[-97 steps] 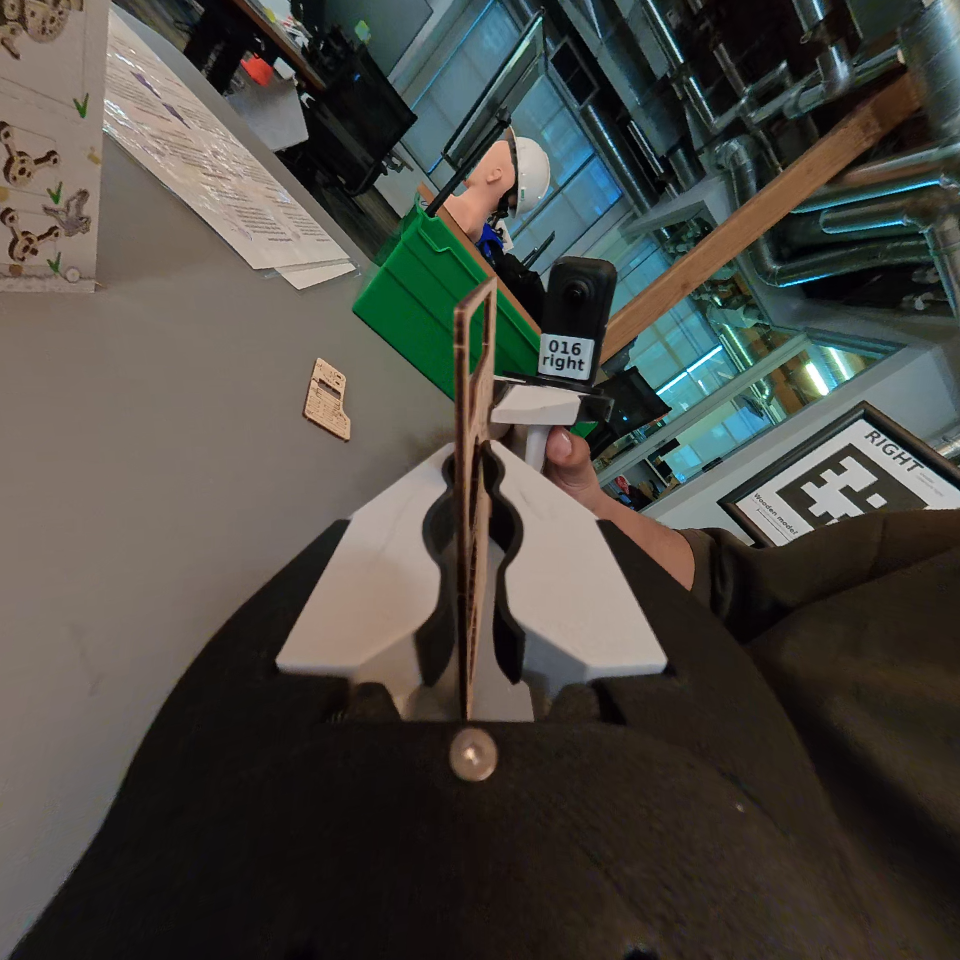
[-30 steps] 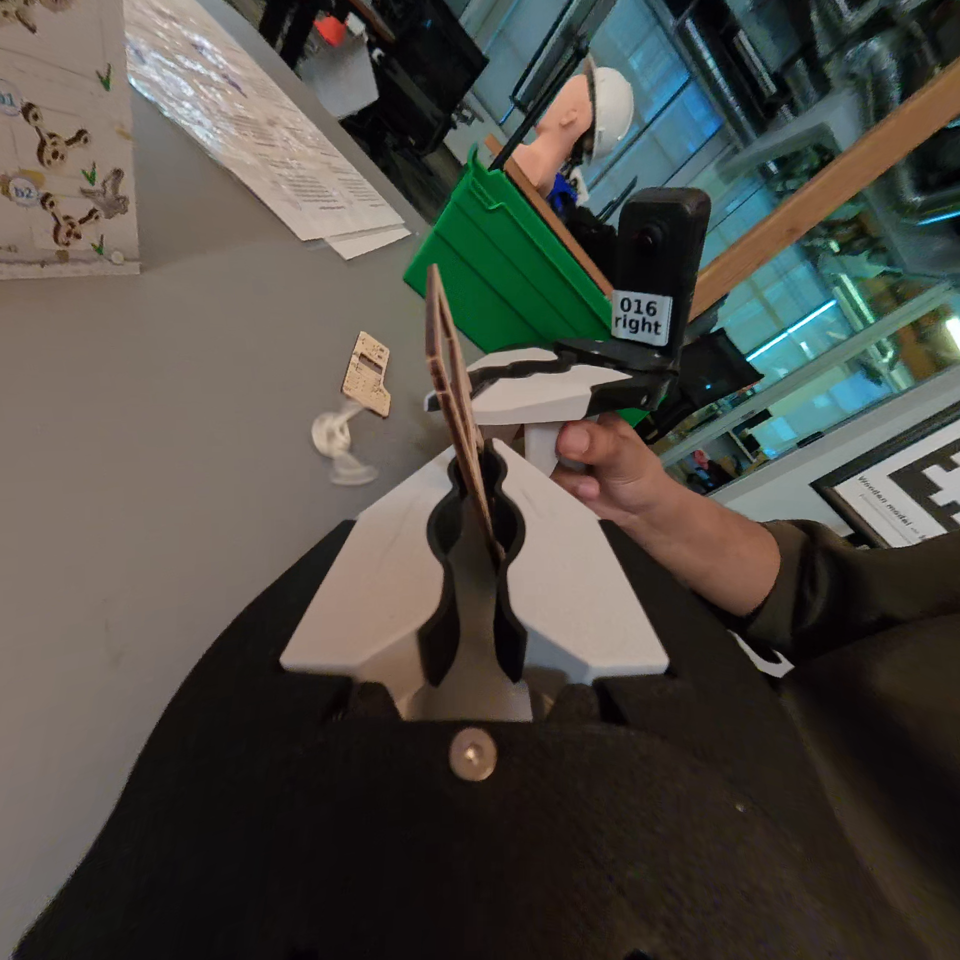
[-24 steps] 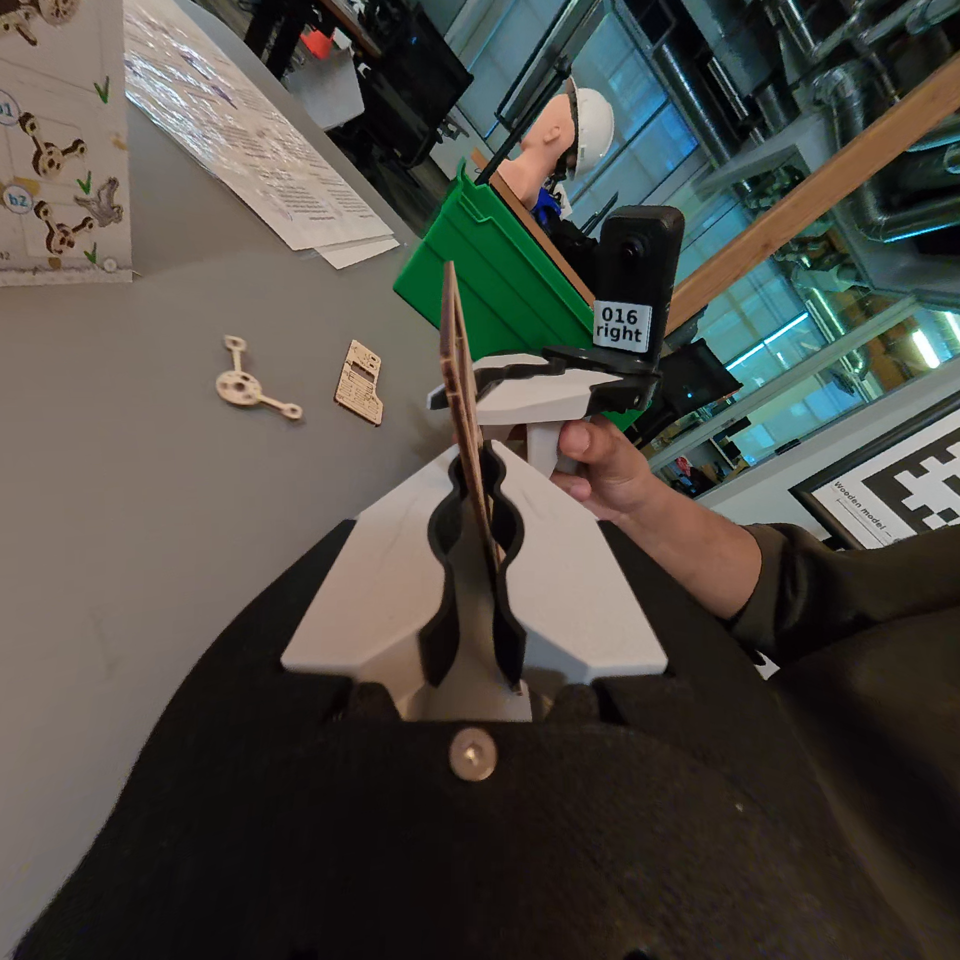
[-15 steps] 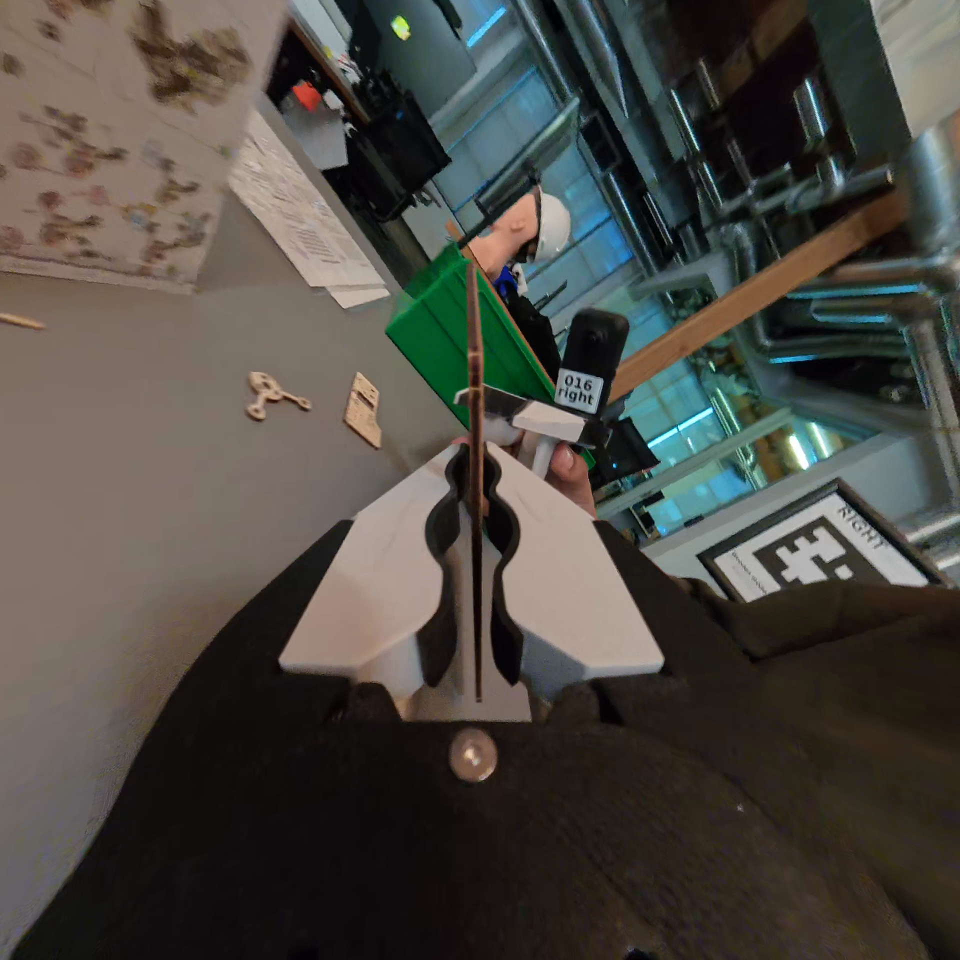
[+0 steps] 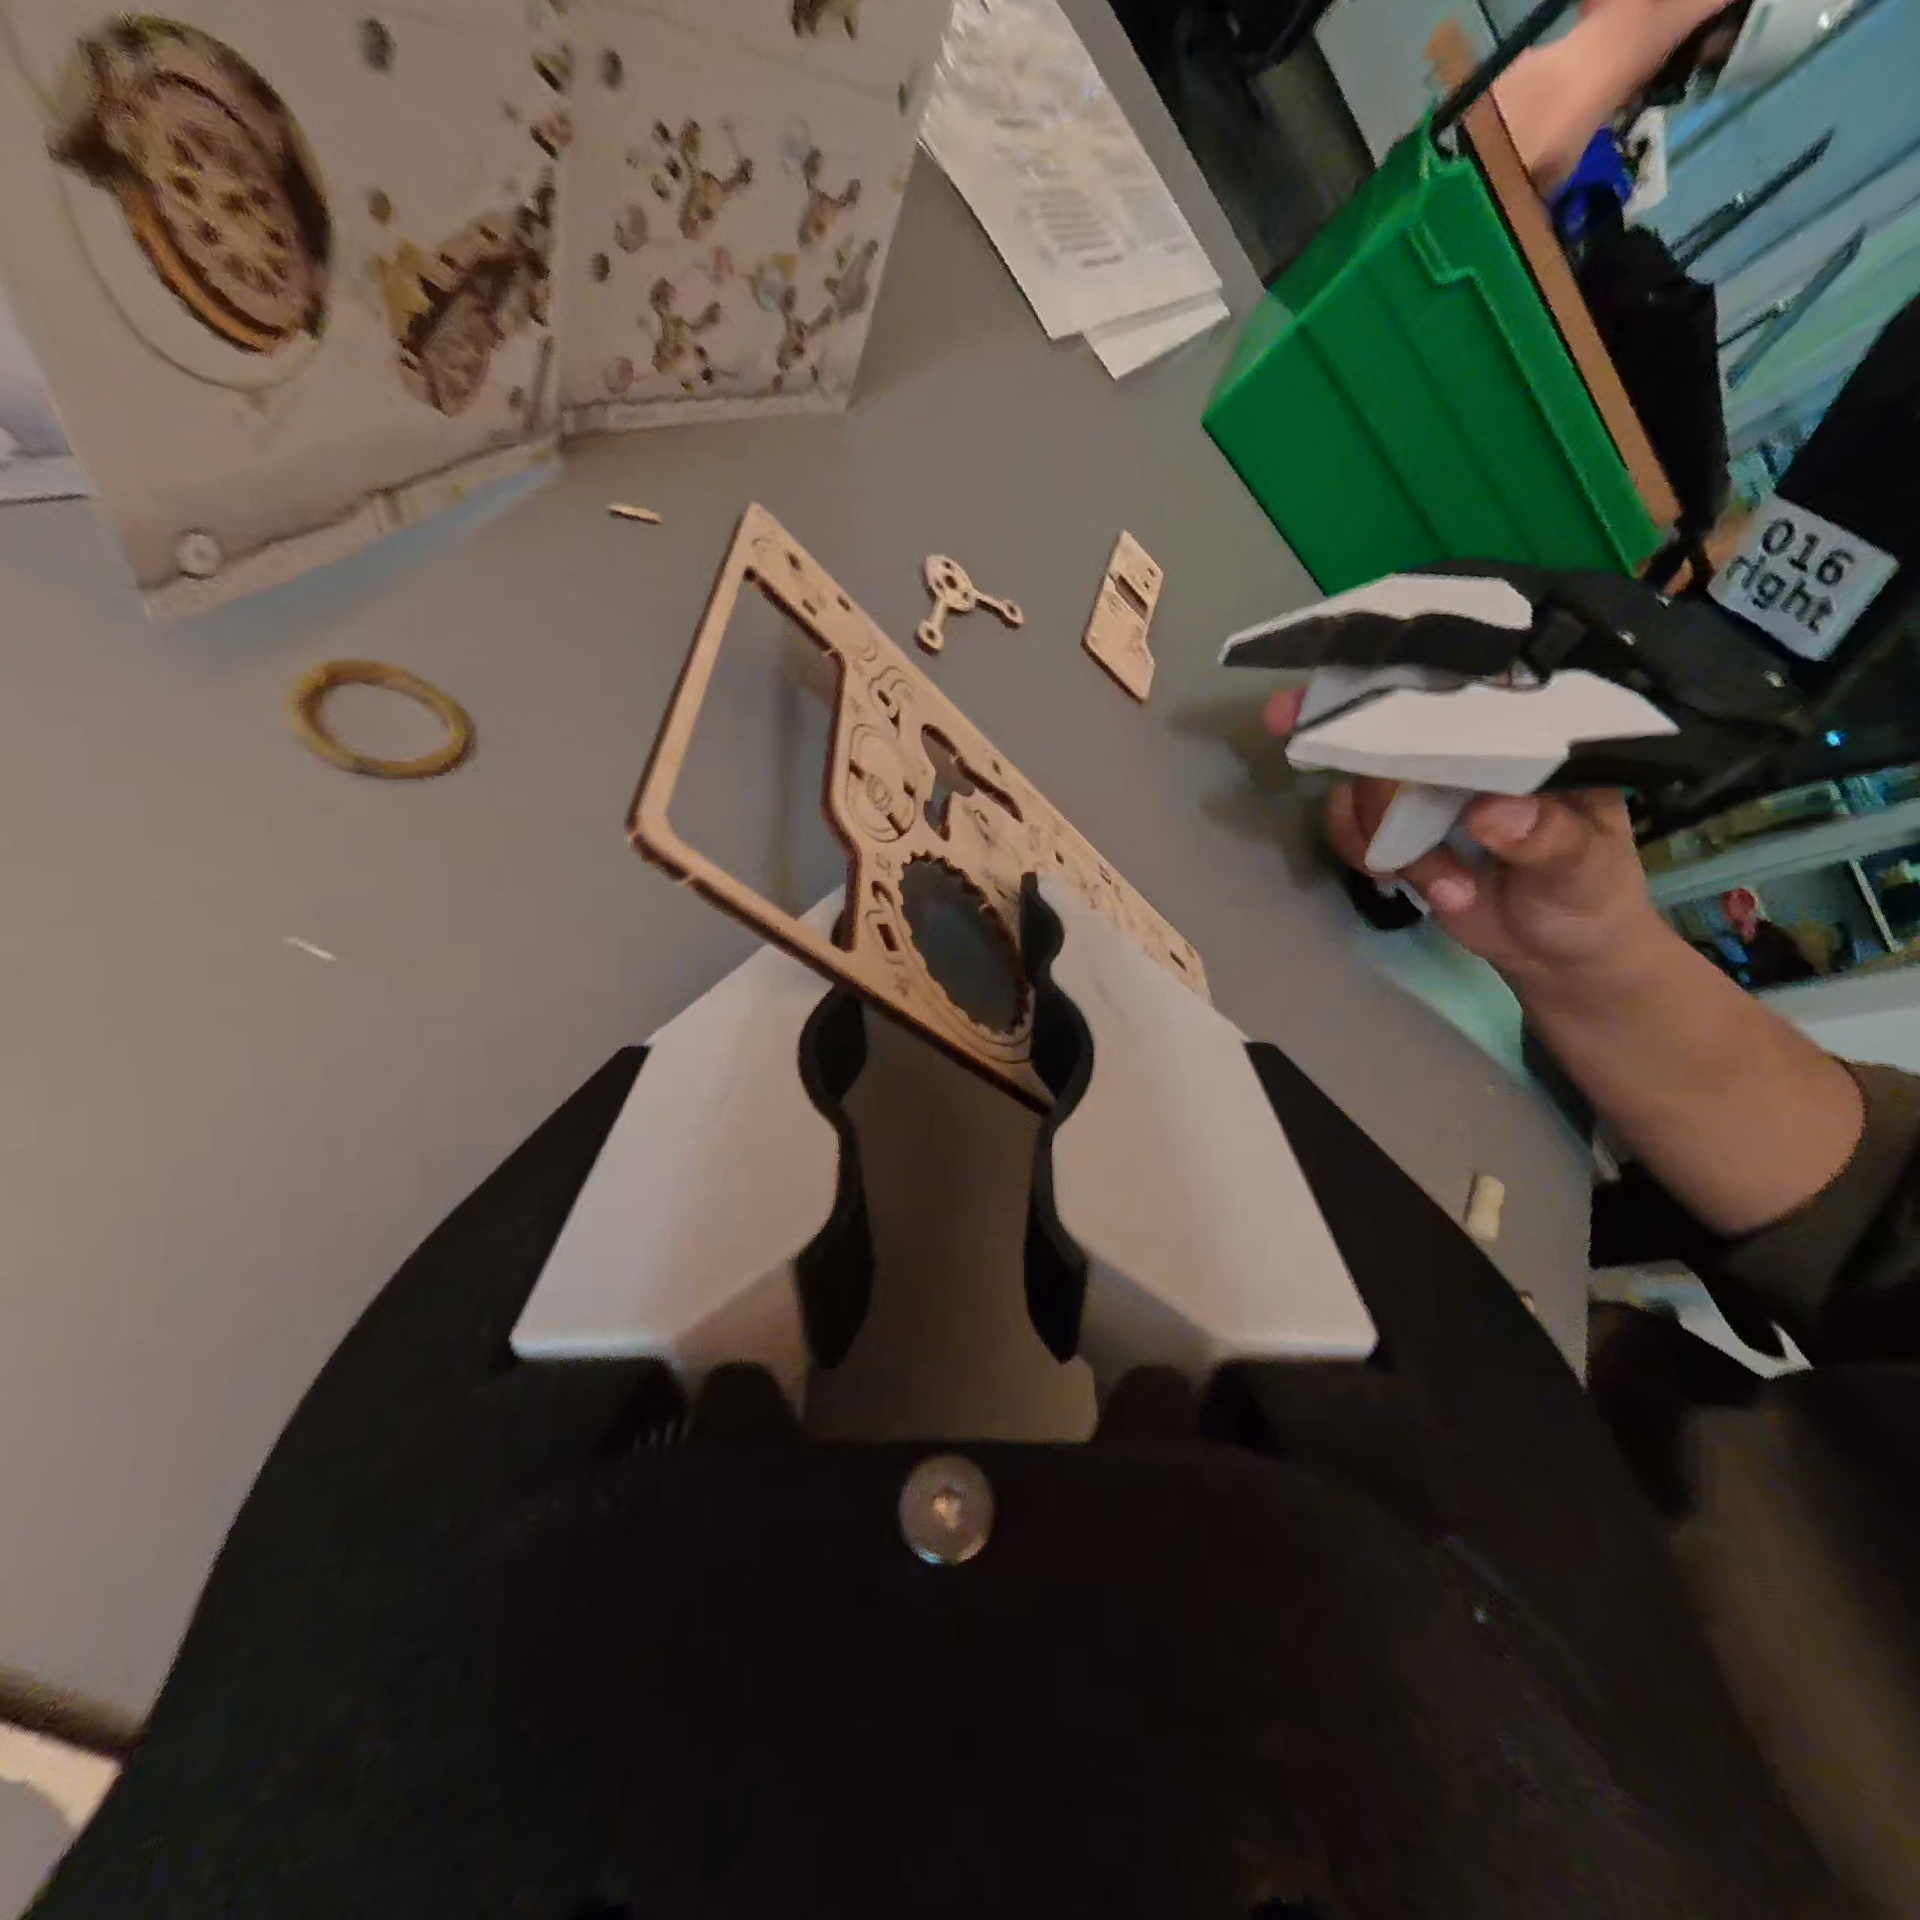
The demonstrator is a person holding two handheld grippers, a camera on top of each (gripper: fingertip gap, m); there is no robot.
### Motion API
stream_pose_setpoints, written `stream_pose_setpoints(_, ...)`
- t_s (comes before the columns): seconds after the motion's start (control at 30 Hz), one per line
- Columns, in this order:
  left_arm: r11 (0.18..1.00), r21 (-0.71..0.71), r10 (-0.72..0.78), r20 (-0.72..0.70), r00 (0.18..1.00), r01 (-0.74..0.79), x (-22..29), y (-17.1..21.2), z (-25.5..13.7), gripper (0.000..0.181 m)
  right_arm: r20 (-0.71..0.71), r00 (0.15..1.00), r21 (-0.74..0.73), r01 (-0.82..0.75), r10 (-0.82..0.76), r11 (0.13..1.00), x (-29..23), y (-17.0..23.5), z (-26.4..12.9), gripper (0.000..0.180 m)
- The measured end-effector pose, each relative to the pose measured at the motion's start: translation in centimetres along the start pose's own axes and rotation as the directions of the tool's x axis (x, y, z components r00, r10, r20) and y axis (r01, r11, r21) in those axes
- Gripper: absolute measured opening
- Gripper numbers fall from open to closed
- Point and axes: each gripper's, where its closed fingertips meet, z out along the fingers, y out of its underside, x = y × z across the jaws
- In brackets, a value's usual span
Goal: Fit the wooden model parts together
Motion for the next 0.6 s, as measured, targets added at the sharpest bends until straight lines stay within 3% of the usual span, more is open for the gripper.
stream_pose_setpoints(0.13,0.997,-0.068,0.035,-0.023,0.999,-0.036,1.0,1.0,0.5,0.027,0.021,0.998,0.003,-0.064,0.064,0.998,0.4,-0.1,-0.1,0.028)
stream_pose_setpoints(0.3,0.987,-0.110,0.127,0.050,0.991,-0.121,1.0,1.2,0.4,0.035,0.050,0.991,-0.003,-0.123,0.123,0.992,0.7,0.0,0.0,0.023)
stream_pose_setpoints(0.6,0.945,-0.210,0.295,0.229,0.928,-0.249,0.7,0.9,-1.0,0.058,0.033,0.999,-0.064,-0.030,0.032,0.997,-0.3,0.9,0.5,0.020)
